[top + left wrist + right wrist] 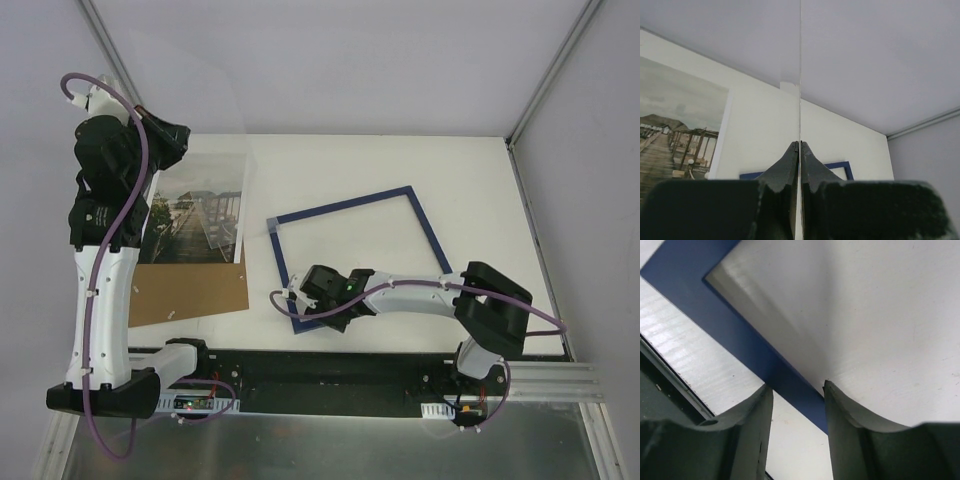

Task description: Put the photo into the frame

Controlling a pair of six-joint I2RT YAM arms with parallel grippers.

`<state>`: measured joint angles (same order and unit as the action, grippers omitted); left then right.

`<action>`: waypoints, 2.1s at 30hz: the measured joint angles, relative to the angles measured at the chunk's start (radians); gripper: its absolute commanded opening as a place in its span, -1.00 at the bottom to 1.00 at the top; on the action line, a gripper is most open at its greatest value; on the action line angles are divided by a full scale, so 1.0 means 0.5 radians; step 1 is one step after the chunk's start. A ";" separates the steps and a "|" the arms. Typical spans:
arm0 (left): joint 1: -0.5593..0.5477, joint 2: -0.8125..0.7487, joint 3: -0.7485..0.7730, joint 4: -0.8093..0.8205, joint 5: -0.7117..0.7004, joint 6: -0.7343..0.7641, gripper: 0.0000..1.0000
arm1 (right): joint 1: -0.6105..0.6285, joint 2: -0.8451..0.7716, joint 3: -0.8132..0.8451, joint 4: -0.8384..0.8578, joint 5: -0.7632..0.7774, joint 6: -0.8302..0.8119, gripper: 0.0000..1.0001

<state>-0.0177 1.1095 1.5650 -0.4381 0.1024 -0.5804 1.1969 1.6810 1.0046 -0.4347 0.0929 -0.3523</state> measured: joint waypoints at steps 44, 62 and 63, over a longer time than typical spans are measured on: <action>0.000 -0.494 -0.419 -0.101 -0.378 0.132 -1.00 | -0.924 1.424 2.271 -0.555 -0.169 0.647 0.36; 0.000 -0.492 -0.433 -0.116 -0.332 0.145 -1.00 | -0.621 0.699 0.908 -0.261 -0.034 0.490 -0.43; 0.000 -0.493 -0.439 -0.117 -0.332 0.145 -1.00 | -0.622 0.700 0.909 -0.256 -0.029 0.491 -0.59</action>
<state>-0.0177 0.8631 1.3457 -0.4965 -0.0635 -0.5079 0.8860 2.0312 1.4590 -0.5629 0.0784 -0.1070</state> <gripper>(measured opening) 0.003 0.456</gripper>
